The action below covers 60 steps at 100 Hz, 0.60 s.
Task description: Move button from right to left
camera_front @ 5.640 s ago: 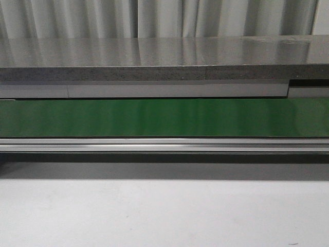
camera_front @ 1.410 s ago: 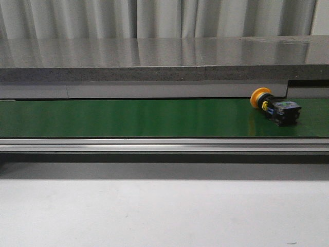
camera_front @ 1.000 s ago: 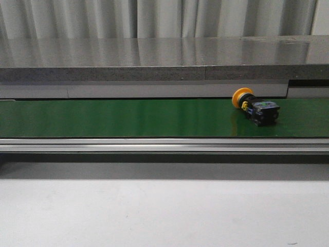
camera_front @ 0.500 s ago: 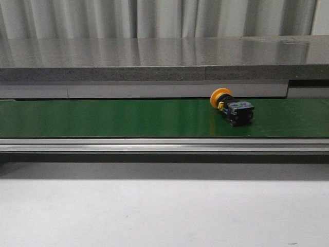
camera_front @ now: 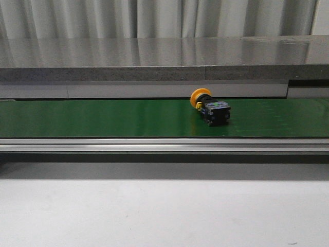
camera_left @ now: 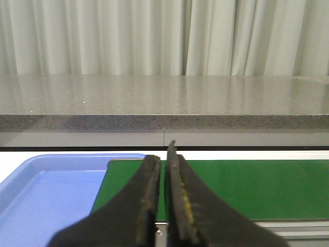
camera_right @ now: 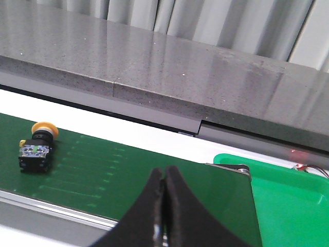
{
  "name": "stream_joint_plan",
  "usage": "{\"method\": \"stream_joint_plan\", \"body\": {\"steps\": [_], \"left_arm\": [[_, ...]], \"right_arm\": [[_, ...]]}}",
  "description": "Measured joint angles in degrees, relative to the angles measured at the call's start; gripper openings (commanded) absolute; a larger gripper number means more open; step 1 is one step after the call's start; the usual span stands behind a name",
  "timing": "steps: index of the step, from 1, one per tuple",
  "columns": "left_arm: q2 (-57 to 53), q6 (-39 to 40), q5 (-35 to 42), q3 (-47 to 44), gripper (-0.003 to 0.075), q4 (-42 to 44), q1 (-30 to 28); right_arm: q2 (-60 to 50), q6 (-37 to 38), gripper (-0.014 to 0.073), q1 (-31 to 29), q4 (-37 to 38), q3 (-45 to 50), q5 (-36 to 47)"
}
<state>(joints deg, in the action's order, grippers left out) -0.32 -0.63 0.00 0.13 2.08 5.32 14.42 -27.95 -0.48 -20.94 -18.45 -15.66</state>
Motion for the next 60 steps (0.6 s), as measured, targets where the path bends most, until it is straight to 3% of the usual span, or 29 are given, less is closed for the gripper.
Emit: {"method": "stream_joint_plan", "body": {"steps": [32, 60], "left_arm": [[0.0, 0.0, 1.49, 0.11, 0.0005, -3.01, 0.0], [6.78, 0.0, -10.76, 10.6, 0.0005, -5.17, 0.0]], "right_arm": [[0.0, 0.0, -0.0068, 0.0, 0.0, 0.0, 0.0], [0.0, 0.0, -0.0068, 0.0, 0.0, 0.0, 0.0]]}}
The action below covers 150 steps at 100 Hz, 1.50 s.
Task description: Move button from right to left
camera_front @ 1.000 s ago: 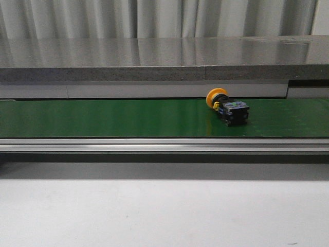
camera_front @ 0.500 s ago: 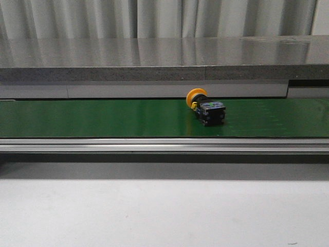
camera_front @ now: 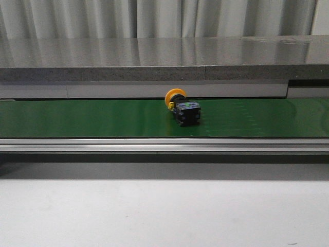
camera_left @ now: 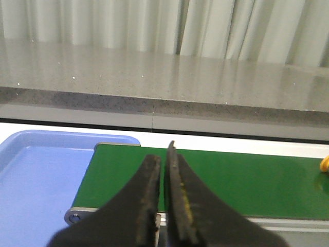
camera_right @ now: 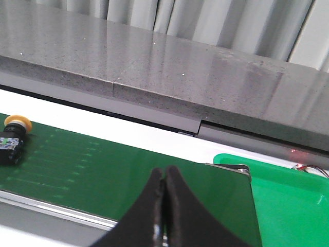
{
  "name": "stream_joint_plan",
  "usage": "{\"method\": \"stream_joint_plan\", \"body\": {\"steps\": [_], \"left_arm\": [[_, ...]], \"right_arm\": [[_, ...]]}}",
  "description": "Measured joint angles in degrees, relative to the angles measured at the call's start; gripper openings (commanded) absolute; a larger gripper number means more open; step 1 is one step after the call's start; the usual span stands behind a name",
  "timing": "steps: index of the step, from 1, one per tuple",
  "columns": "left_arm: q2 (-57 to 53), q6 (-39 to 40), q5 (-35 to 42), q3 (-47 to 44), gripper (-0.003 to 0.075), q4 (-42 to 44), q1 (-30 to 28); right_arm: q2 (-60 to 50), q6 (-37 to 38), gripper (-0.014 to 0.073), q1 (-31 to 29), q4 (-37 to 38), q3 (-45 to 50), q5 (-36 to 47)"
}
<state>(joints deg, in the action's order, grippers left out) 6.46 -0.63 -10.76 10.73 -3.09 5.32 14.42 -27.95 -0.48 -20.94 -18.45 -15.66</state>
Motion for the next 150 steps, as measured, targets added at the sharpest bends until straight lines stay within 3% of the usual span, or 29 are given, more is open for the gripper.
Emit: {"method": "stream_joint_plan", "body": {"steps": [39, 81, 92, 107, 114, 121, 150], "left_arm": [[26.71, 0.0, -24.89, 23.15, 0.0005, -0.09, 0.0], [45.81, 0.0, -28.32, 29.7, 0.0017, -1.55, 0.0], [47.39, -0.12, -28.36, 29.7, 0.0145, -2.06, 0.0], [47.68, -0.12, -28.45, 29.7, 0.0504, -2.43, 0.0], [47.68, -0.12, -28.45, 29.8, 0.0624, -2.43, 0.0], [47.68, -0.12, -28.45, 29.8, 0.0671, -2.43, 0.0], [49.59, -0.12, -28.34, 31.92, 0.0665, -4.55, 1.19]], "right_arm": [[0.0, 0.0, -0.0068, 0.0, 0.0, 0.0, 0.0], [0.0, 0.0, -0.0068, 0.0, 0.0, 0.0, 0.0], [0.0, 0.0, -0.0068, 0.0, 0.0, 0.0, 0.0], [0.0, 0.0, -0.0068, 0.0, 0.0, 0.0, 0.0], [0.0, 0.0, -0.0068, 0.0, 0.0, 0.0, 0.0], [0.0, 0.0, -0.0068, 0.0, 0.0, 0.0, 0.0], [0.0, 0.0, -0.0068, 0.0, 0.0, 0.0, 0.05]]}}
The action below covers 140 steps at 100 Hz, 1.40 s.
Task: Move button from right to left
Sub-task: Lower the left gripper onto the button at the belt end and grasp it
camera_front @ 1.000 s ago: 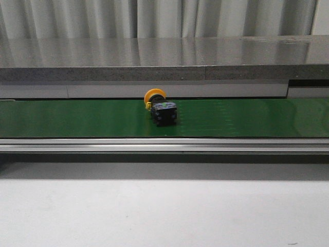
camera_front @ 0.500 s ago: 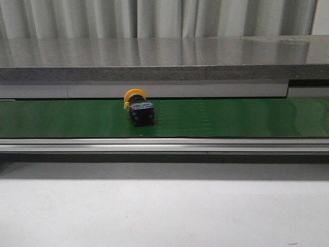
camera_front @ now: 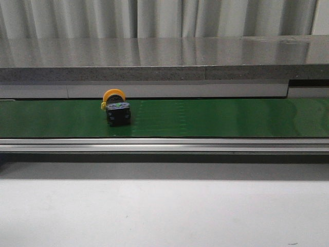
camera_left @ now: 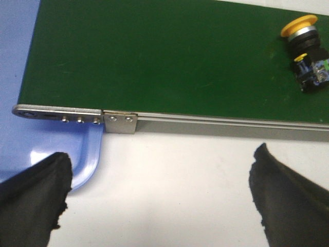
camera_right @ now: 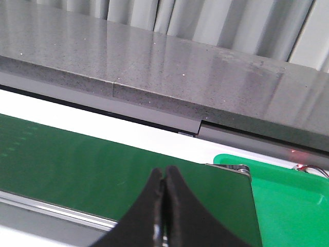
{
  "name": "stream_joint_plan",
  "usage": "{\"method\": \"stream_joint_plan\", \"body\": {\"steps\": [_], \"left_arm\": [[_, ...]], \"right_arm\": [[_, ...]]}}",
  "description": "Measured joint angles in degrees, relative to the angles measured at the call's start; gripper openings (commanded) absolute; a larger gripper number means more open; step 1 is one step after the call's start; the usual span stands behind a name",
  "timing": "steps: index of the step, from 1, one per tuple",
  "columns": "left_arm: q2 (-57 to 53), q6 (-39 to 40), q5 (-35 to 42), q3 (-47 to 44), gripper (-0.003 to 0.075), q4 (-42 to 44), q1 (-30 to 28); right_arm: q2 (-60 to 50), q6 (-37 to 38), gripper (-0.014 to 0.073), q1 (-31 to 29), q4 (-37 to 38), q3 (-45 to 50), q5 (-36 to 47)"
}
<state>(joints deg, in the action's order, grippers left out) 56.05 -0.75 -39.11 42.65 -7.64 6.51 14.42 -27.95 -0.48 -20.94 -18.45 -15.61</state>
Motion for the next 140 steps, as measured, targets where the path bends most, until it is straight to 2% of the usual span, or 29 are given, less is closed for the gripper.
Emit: {"method": "stream_joint_plan", "body": {"steps": [20, 46, 65, 90, 140], "left_arm": [[5.72, 0.0, 1.65, 4.54, 0.0665, -0.28, 5.6], [18.46, 0.0, 3.46, 12.35, 0.0665, -0.32, 11.52], [27.84, 0.0, 4.12, 18.3, 0.0665, -0.21, 11.98], [34.98, 0.0, 4.27, 24.07, 0.0665, -0.21, 11.98], [43.68, 0.0, 4.63, 25.92, 0.0654, 2.72, 11.11]], "right_arm": [[0.0, 0.0, -0.0068, 0.0, 0.0, 0.0, 0.0], [0.0, 0.0, -0.0068, 0.0, 0.0, 0.0, 0.08], [0.0, 0.0, -0.0068, 0.0, 0.0, 0.0, 0.08], [0.0, -0.08, -0.0068, 0.0, 0.0, 0.0, 0.08], [0.0, -0.08, -0.0068, 0.0, 0.0, 0.0, 0.08]]}}
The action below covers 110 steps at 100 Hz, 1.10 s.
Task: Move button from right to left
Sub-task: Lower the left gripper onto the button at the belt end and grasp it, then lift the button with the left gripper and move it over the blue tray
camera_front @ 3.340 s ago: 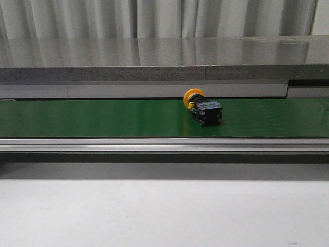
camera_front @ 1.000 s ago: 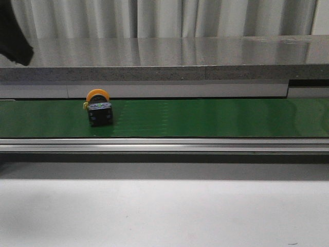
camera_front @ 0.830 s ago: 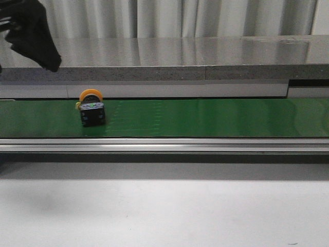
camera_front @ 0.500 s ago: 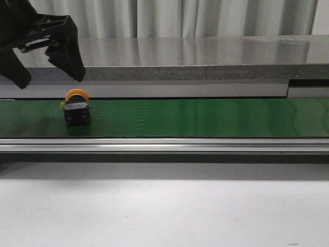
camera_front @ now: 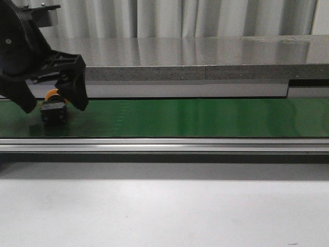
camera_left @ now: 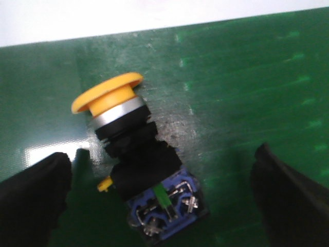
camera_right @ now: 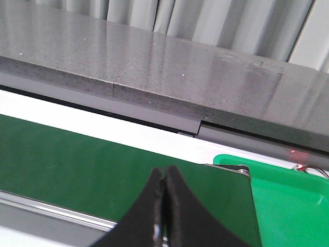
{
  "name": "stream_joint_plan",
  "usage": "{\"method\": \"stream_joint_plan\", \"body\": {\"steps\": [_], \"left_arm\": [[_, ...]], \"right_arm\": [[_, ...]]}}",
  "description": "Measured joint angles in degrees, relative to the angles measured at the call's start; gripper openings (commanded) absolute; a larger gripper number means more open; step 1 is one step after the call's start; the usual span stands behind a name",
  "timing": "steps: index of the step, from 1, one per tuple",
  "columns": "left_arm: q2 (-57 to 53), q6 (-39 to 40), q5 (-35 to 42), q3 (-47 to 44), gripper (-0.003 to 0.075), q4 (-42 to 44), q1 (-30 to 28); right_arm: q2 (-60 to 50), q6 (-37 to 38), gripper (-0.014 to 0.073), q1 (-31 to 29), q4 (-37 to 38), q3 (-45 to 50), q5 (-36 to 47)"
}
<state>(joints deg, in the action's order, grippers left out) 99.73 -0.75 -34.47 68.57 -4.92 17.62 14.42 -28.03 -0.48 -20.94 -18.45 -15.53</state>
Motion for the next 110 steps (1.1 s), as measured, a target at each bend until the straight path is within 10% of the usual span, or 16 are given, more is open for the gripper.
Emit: {"method": "stream_joint_plan", "body": {"steps": [39, 83, 110], "left_arm": [[0.75, 0.0, -0.11, 0.0, 0.0111, 1.79, -0.63], [-8.88, 0.0, -6.37, 0.0, 0.0095, 16.49, -1.38], [-10.45, 0.0, -7.72, 0.0, 0.0095, 17.76, -11.79]], "right_arm": [[0.0, 0.0, -0.0068, 0.0, 0.0, 0.0, 0.0], [0.0, 0.0, -0.0068, 0.0, 0.0, 0.0, 0.0], [0.0, 0.0, -0.0068, 0.0, 0.0, 0.0, 0.0]]}}
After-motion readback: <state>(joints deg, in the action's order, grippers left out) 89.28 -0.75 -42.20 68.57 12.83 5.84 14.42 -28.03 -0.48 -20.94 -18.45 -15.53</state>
